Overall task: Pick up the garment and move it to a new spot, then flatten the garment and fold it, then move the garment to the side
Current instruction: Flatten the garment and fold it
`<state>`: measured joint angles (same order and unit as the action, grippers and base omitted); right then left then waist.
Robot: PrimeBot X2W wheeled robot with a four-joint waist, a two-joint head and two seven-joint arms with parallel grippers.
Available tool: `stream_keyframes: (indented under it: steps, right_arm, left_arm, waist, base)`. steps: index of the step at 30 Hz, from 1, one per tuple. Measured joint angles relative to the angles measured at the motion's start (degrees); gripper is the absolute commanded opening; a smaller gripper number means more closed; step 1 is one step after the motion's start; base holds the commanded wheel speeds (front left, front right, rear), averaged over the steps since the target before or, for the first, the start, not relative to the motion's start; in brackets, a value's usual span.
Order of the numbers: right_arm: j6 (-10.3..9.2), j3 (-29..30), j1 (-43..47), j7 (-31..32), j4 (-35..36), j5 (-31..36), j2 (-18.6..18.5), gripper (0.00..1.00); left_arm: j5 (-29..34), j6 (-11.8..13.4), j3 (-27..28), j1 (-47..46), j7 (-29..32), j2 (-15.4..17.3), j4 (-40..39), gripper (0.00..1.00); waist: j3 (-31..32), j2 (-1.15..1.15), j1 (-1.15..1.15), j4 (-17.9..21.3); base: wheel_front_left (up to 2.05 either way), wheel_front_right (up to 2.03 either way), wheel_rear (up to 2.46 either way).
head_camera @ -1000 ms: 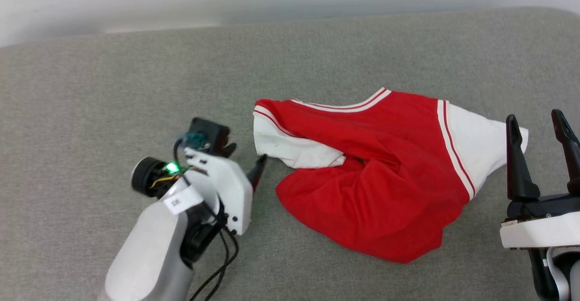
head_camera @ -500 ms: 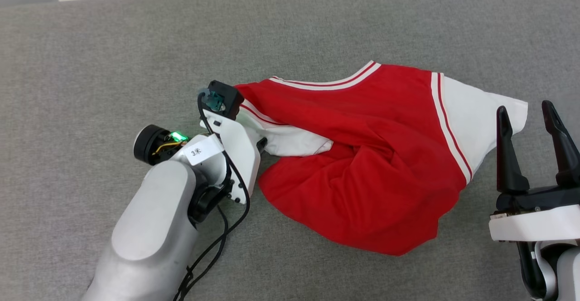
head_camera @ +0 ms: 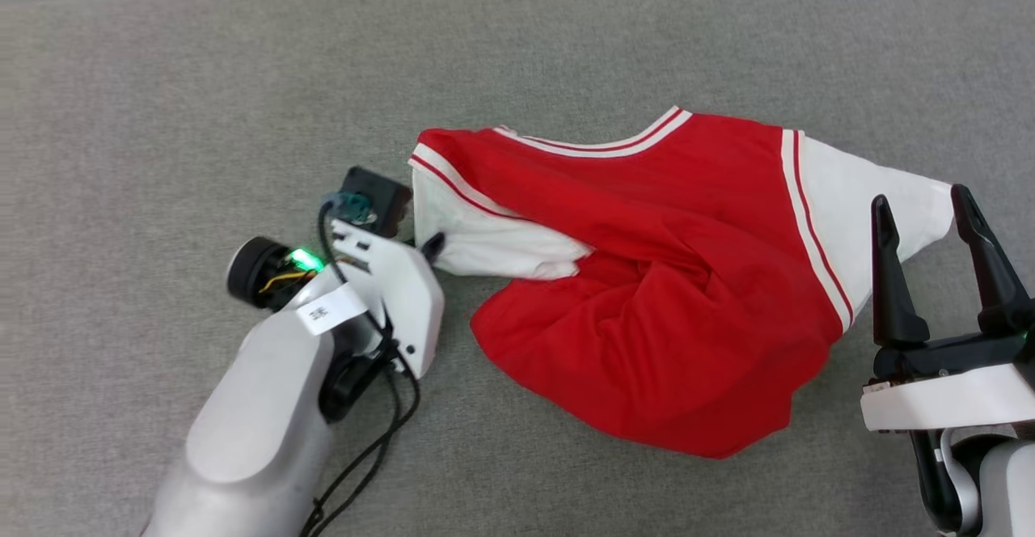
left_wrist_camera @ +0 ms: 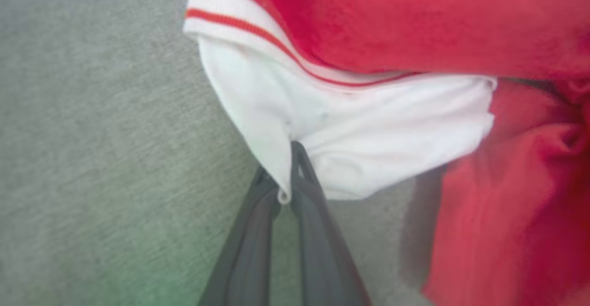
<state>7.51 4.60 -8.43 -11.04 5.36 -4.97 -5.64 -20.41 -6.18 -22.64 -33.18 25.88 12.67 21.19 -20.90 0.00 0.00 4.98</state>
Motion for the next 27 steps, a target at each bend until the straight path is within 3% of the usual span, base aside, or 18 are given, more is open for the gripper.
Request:
stream_keyframes:
  steps: [10,19,24,27]
  right_arm:
    - [-0.01,0.6,1.5,1.5,-0.6,0.0,-0.3,1.00]
    - [0.00,-0.1,1.7,2.1,-0.5,-0.1,0.0,1.00]
    - [0.00,-1.4,1.4,2.0,-1.1,-0.1,0.3,1.00]
    - [-0.01,-1.7,0.7,1.7,-1.7,0.0,0.3,1.00]
  left_arm:
    - [-1.8,2.9,6.3,10.2,-5.9,7.2,-10.9,0.00]
    - [-3.2,4.3,12.1,15.7,0.1,16.8,-21.1,0.00]
    - [-2.9,4.1,12.1,14.2,3.5,19.4,-20.4,0.00]
    - [-2.5,3.2,11.2,9.8,4.3,19.6,-14.9,0.00]
  waist:
    - [5.4,0.00,0.00,-3.7]
    - [7.4,0.00,0.00,-6.3]
    - [5.7,0.00,0.00,-5.2]
    - [4.2,0.00,0.00,-3.6]
  base:
    - [0.00,0.00,0.00]
    - [0.00,0.00,0.00]
    - [0.00,0.00,0.00]
    - [0.00,0.00,0.00]
